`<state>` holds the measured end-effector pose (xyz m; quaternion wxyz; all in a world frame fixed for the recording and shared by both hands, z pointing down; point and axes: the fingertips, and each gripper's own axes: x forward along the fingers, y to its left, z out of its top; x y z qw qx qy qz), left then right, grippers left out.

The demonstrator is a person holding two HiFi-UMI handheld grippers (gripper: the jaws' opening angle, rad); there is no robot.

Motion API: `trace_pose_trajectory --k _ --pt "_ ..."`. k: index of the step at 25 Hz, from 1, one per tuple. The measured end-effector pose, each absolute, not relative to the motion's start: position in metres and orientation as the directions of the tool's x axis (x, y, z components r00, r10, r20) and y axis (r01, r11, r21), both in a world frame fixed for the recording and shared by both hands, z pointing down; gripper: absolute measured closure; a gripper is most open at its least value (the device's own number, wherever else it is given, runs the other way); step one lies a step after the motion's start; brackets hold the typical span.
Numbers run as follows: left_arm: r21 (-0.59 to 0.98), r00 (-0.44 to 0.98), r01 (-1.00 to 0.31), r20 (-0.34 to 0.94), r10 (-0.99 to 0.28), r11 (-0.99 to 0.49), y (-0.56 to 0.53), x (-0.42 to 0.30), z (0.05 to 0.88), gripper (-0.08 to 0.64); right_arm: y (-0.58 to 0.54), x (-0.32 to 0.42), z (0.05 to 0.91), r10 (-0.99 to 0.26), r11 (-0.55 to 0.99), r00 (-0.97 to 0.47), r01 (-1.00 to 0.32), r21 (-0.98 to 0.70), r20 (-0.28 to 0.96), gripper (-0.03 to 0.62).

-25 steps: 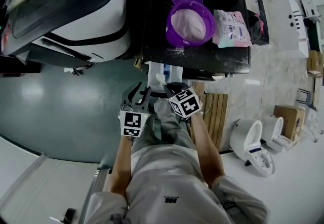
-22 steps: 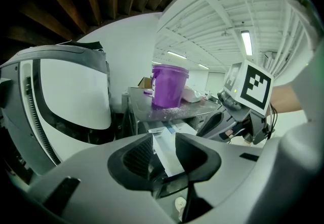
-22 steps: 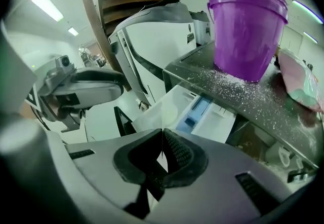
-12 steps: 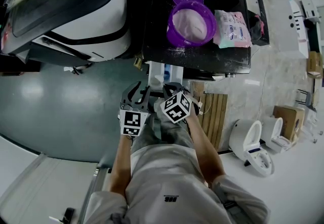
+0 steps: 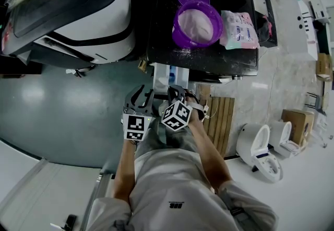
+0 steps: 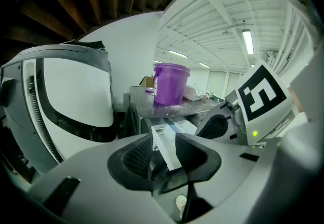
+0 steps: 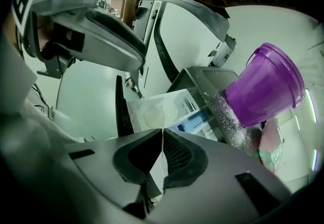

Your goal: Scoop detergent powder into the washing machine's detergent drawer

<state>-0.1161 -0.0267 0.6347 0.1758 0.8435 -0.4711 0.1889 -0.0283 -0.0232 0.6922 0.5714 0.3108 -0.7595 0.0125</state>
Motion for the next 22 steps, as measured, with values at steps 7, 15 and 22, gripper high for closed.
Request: trace_pose_trajectory --k 7,15,22 --pt "0.106 0.476 -0.864 0.487 -0.732 -0.492 -0.0253 -0.1196 0.6335 0.41 -0.0231 -0.0269 0.6893 -0.498 0.806 -0.116 -0.428 0.409 0.86 0.584" --pt "0.1 0.47 -0.868 0.486 -0.737 -0.487 -0.024 -0.1211 0.6318 0.41 -0.0226 -0.0258 0.6885 -0.503 0.803 -0.12 -0.432 0.411 0.856 0.584" --pt "0.094 0.466 -0.869 0.481 -0.742 -0.486 -0.0216 -0.1226 0.6289 0.41 -0.0204 -0.0257 0.6854 -0.509 0.793 -0.136 -0.459 0.401 0.85 0.584"
